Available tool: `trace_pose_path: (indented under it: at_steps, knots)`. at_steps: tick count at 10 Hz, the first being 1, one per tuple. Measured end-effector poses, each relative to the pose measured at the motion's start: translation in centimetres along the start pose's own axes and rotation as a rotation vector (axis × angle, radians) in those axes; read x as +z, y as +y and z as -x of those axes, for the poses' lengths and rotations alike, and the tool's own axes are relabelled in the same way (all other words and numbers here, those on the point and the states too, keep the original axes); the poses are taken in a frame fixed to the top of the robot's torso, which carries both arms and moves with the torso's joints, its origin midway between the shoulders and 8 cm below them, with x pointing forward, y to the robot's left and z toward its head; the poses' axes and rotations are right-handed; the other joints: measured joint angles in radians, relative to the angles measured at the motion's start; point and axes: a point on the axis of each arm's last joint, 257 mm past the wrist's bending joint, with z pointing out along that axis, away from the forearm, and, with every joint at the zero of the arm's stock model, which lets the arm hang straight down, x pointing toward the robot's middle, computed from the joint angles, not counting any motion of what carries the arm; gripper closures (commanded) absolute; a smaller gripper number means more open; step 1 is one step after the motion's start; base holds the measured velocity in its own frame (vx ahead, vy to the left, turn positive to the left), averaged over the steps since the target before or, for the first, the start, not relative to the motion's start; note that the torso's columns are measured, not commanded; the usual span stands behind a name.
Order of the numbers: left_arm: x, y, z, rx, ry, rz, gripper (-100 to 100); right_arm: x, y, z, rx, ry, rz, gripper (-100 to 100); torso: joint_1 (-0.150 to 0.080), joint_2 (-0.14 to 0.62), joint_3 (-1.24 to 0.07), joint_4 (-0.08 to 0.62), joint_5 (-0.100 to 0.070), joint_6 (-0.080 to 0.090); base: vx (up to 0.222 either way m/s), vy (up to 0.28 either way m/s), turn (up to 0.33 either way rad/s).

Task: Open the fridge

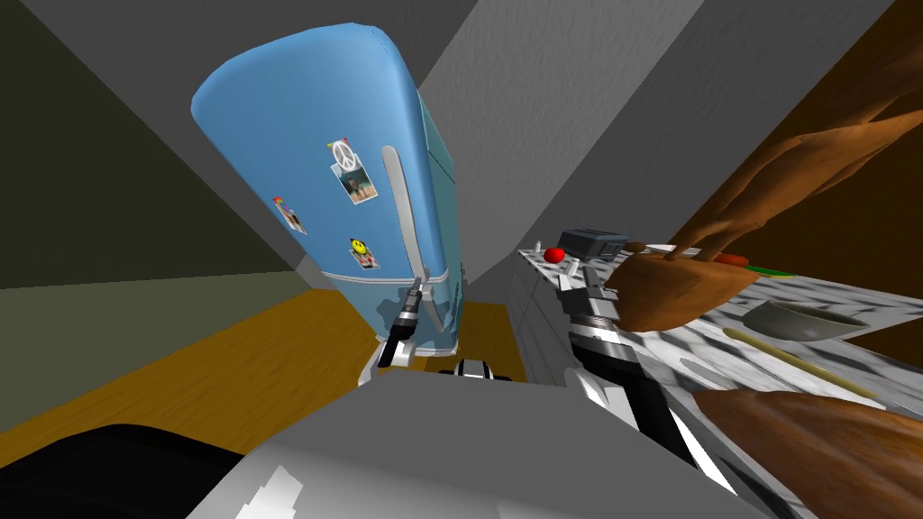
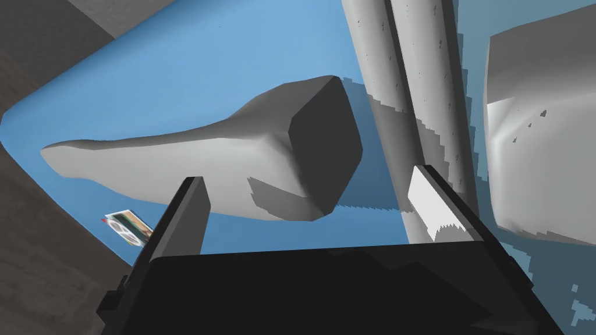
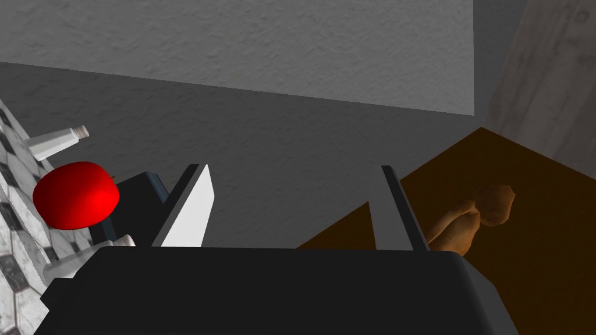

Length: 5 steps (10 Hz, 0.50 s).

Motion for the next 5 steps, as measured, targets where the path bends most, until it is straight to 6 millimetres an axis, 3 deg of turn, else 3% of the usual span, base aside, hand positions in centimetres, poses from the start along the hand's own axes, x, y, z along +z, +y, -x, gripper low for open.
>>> trace_pose_path:
  at_steps: [5]
  knots:
    - [1.2, 0.2, 0.8, 0.027, 0.006, 0.052, -100, 0.0, 0.0, 0.0, 0.000, 0.000, 0.000, 0, 0.000, 0.001, 0.001, 0.000, 0.000, 0.000, -0.004, -0.038, 0.017]
